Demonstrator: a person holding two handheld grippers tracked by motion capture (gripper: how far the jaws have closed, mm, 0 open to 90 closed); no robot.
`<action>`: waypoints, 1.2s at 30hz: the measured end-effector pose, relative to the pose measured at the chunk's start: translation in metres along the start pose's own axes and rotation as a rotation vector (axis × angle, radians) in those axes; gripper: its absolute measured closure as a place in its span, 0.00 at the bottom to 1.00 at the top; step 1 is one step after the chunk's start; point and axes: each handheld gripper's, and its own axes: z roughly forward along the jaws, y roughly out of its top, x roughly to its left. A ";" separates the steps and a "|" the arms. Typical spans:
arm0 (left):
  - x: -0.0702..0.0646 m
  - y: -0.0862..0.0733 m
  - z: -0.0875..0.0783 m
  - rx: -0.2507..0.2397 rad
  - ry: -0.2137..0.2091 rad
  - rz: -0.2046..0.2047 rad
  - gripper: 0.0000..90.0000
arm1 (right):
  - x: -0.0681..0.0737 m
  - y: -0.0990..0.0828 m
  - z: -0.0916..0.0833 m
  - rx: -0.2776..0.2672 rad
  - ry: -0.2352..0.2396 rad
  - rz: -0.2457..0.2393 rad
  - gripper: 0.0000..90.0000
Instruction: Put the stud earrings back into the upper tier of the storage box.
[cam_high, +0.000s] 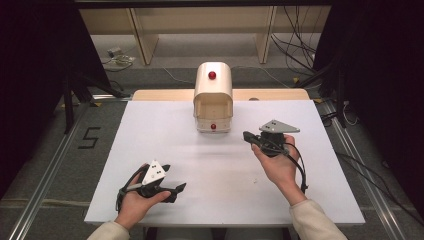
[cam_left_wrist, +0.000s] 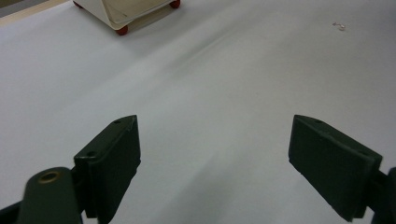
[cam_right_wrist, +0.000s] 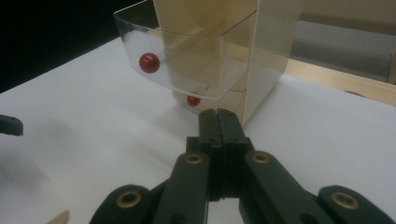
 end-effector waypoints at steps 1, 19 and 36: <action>0.000 0.000 0.000 0.000 -0.001 0.000 0.18 | 0.000 0.000 0.000 -0.002 -0.001 0.000 1.00; 0.000 0.000 0.000 0.000 -0.002 -0.001 0.18 | 0.003 0.004 0.003 -0.007 -0.002 0.001 1.00; 0.000 0.000 0.000 -0.001 -0.002 0.001 0.18 | 0.004 0.006 0.004 -0.023 0.005 -0.008 1.00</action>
